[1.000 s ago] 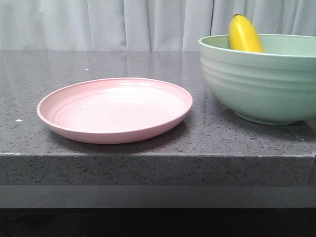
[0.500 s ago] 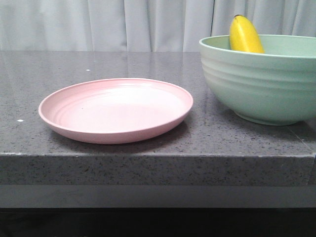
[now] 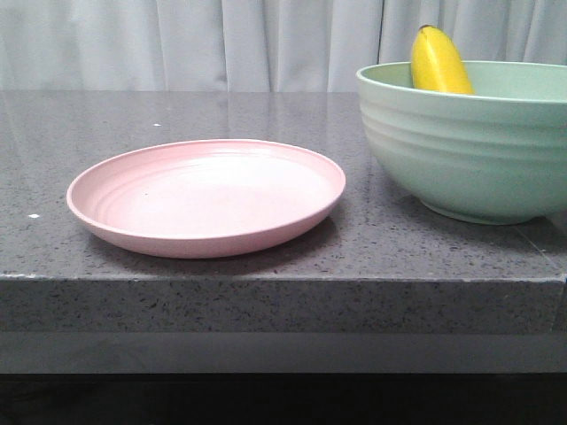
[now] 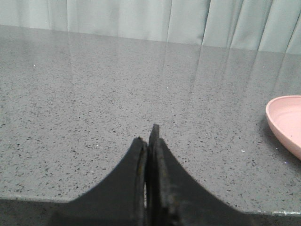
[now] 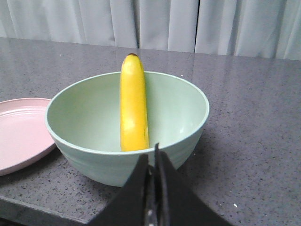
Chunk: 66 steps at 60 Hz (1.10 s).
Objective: Transfer banana from pink plate to green bowl
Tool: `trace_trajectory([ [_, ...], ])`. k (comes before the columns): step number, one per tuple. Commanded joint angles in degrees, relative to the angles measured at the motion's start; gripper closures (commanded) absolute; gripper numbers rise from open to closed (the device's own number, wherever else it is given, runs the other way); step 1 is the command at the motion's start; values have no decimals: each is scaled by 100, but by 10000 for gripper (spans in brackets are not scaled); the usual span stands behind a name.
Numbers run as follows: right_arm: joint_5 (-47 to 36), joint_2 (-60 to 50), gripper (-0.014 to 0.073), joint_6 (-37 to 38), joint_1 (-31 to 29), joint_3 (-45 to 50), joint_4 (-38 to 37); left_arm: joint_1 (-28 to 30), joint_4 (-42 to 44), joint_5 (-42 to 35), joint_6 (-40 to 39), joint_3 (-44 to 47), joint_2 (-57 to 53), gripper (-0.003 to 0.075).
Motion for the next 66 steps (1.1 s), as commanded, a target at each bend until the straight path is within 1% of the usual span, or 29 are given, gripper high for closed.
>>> trace_trajectory([
  [1,-466,54,652,-43,-2,-160,55,7,-64,-553,-51,12,-114,741],
  [47,-483,54,652,-43,-2,-146,46,7,-64,-553,-51,12,-114,741],
  [51,-708,54,652,10,-2,12,-126,7,-64,-553,-51,12,-114,741],
  [58,-1401,-58,652,715,-31,519,-841,7,-64,-553,-51,12,-114,741],
  [62,-1646,-189,652,952,-108,821,-955,7,-64,-553,-51,12,-114,741],
  [66,-1684,-342,652,996,-236,1074,-943,7,-64,-553,-51,12,-114,741],
])
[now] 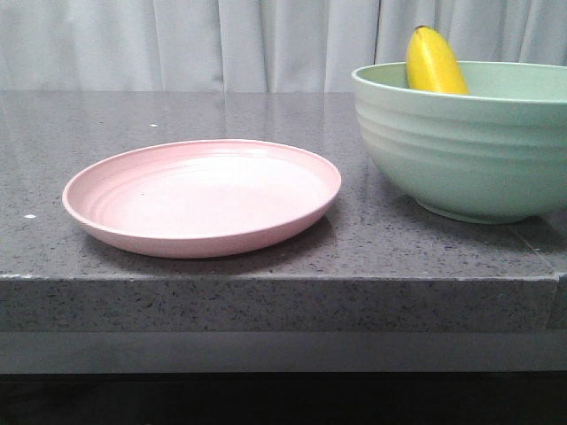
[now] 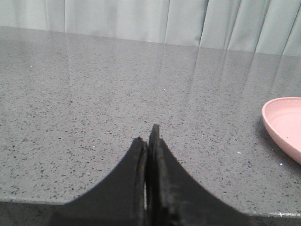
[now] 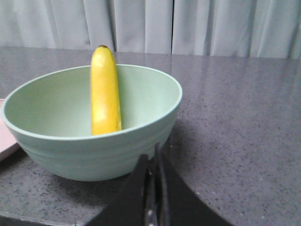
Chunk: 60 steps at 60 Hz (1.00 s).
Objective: Transfer banana from pink plate to green bowl
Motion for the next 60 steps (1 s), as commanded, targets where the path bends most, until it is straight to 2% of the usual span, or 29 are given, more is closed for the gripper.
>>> trace_trajectory([
  [1,-646,-97,652,176,-173,136,-137,7,-41,-532,-42,12,-114,741],
  [13,-909,-551,652,214,-535,1021,-60,7,-41,-532,-42,12,-114,741],
  [16,-668,-555,652,240,-535,993,-14,7,-41,-532,-42,12,-114,741],
  [60,-650,-547,652,240,-535,988,-14,7,-41,-532,-42,12,-114,741],
])
